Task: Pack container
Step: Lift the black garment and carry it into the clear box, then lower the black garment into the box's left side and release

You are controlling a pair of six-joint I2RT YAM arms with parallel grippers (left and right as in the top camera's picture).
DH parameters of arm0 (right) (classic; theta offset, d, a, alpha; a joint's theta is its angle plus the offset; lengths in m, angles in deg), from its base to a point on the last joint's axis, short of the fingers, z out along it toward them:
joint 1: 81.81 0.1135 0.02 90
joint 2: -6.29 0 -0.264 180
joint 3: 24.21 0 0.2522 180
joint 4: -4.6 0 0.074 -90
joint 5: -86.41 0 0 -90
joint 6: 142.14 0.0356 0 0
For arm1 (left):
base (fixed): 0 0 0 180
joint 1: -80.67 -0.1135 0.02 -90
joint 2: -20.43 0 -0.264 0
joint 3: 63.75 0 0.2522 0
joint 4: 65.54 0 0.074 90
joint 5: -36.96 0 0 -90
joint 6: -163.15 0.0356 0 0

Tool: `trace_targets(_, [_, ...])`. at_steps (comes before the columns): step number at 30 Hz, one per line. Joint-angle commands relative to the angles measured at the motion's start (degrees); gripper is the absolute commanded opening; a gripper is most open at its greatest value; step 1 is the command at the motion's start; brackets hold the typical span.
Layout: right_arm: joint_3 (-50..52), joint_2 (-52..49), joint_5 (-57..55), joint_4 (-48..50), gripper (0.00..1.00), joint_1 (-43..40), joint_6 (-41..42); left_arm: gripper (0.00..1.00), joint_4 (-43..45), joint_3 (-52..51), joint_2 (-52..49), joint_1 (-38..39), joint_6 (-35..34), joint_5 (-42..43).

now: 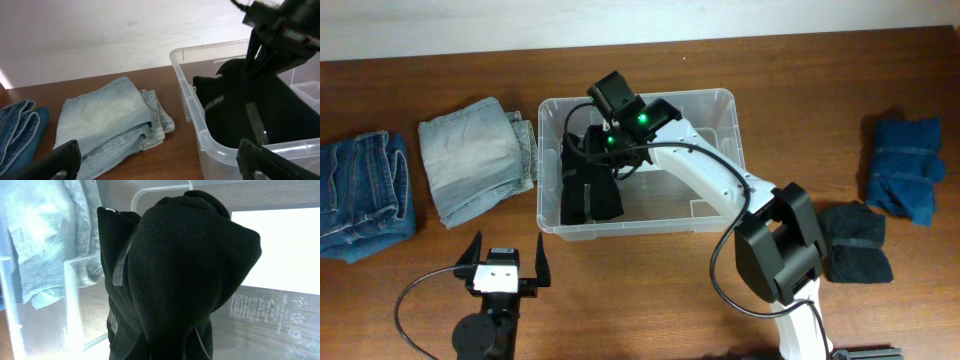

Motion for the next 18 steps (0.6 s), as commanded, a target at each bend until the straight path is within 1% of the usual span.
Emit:
trace_targets(1, [-0.94, 0.02, -0.07, 0.92, 0.04, 1.16, 0.48, 1.0, 0.2, -0.39, 0.5, -0.35, 0.57, 0.61])
trace_targets(9, [-0.17, 0.0, -2.16, 1.36, 0.04, 1.81, 0.46, 1.0, 0.17, -0.39, 0.5, -0.35, 0.57, 0.61])
trace_targets(18, [3.21, -0.07, -3.43, 4.09, 0.04, 1.92, 0.24, 1.0, 0.2, -0.39, 0.5, -0.37, 0.57, 0.61])
